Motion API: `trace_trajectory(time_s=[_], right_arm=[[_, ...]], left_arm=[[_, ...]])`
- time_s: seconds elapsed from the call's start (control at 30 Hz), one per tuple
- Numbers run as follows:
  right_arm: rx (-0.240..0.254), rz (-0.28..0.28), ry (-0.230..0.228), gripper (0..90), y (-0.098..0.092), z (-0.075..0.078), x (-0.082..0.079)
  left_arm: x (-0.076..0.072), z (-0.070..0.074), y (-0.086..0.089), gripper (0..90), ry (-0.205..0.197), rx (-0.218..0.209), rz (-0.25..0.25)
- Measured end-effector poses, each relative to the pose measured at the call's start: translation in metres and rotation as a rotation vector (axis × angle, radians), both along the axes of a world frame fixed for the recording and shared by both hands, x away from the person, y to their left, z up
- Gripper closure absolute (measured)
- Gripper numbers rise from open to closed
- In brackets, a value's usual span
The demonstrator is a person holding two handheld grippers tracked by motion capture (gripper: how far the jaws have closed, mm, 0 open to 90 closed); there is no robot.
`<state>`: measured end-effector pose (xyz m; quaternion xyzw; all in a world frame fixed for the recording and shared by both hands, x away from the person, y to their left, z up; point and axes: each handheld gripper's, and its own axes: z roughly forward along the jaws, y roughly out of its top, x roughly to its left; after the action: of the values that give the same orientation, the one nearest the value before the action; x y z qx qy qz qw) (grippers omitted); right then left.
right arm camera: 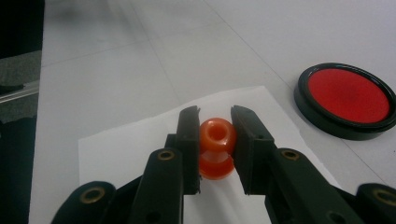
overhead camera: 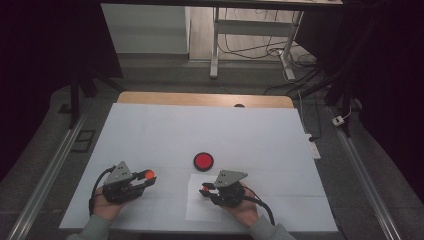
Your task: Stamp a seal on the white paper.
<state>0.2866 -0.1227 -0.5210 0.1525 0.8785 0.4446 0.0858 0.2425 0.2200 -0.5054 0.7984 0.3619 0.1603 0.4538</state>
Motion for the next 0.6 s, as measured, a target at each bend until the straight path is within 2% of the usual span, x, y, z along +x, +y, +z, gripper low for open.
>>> trace_trajectory(time_s=[0.6], right_arm=[[-0.025,0.004,-0.004,72.1,0.0024,-0.0041,0.0002]], left_arm=[[0.0003,0.0002,0.0005,65.1,-0.001,-0.005,0.002]])
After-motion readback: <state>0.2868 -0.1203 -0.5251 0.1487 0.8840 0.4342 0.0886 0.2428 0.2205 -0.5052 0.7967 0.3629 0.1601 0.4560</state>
